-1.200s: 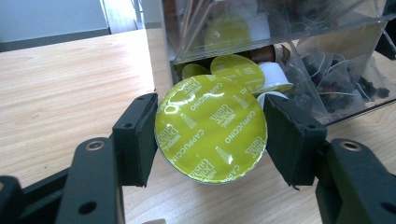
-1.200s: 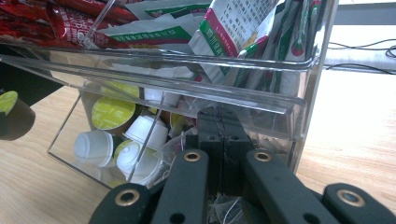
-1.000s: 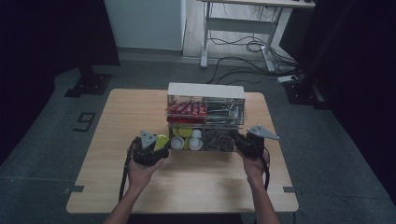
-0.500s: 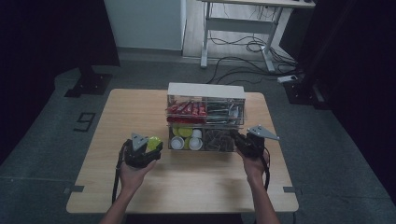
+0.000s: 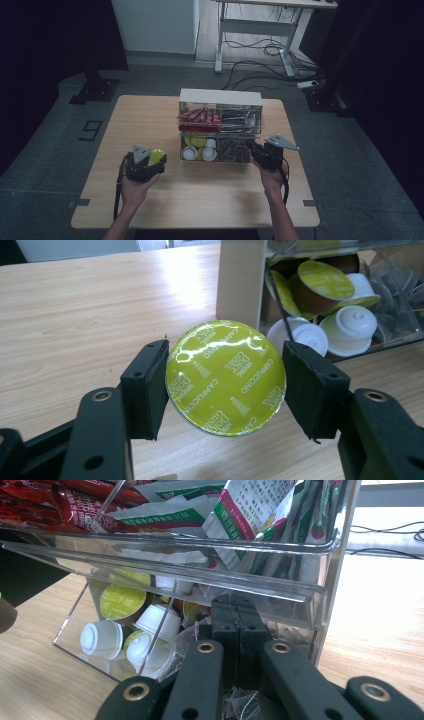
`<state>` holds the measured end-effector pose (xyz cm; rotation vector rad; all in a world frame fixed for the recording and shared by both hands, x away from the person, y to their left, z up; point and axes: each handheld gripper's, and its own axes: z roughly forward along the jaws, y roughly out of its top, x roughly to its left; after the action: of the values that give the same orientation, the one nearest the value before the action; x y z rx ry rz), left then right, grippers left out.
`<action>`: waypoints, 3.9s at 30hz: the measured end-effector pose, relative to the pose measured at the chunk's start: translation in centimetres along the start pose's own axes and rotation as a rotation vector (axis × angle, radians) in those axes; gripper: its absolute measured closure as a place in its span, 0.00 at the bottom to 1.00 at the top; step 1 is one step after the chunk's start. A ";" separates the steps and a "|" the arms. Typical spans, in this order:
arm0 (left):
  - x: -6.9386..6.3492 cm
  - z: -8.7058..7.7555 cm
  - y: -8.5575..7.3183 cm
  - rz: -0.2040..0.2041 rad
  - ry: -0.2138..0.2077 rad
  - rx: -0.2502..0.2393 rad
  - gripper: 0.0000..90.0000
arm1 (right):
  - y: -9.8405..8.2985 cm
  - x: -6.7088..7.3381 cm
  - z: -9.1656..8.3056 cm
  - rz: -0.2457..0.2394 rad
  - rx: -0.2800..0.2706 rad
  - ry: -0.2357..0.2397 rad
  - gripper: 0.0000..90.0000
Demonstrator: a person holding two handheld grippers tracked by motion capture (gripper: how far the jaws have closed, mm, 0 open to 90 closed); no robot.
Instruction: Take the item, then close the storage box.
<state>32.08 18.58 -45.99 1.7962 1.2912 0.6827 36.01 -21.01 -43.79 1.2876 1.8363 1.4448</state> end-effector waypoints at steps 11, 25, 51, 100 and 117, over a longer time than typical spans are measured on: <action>1.4 -0.4 -1.0 -0.017 0.020 0.015 0.43 | 0.0 0.0 0.0 0.000 0.000 0.002 0.99; 2.6 -0.2 -2.7 -0.040 0.033 0.047 0.43 | 0.0 0.0 0.0 -0.001 0.001 0.000 0.99; 3.9 1.2 -6.7 -0.069 0.058 0.167 0.42 | 0.0 -0.1 -0.1 -0.001 -0.002 0.005 0.99; 3.0 -1.3 -6.0 -0.106 -0.027 0.064 0.34 | -0.4 -0.1 -0.5 0.006 -0.010 0.002 0.99; 2.2 -1.7 -6.6 -0.102 -0.058 0.058 0.34 | -1.6 -0.1 -1.0 0.001 -0.003 0.004 0.99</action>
<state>28.07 22.15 -50.75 1.7695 1.3660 0.5385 34.62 -21.57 -44.96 1.2854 1.8353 1.4514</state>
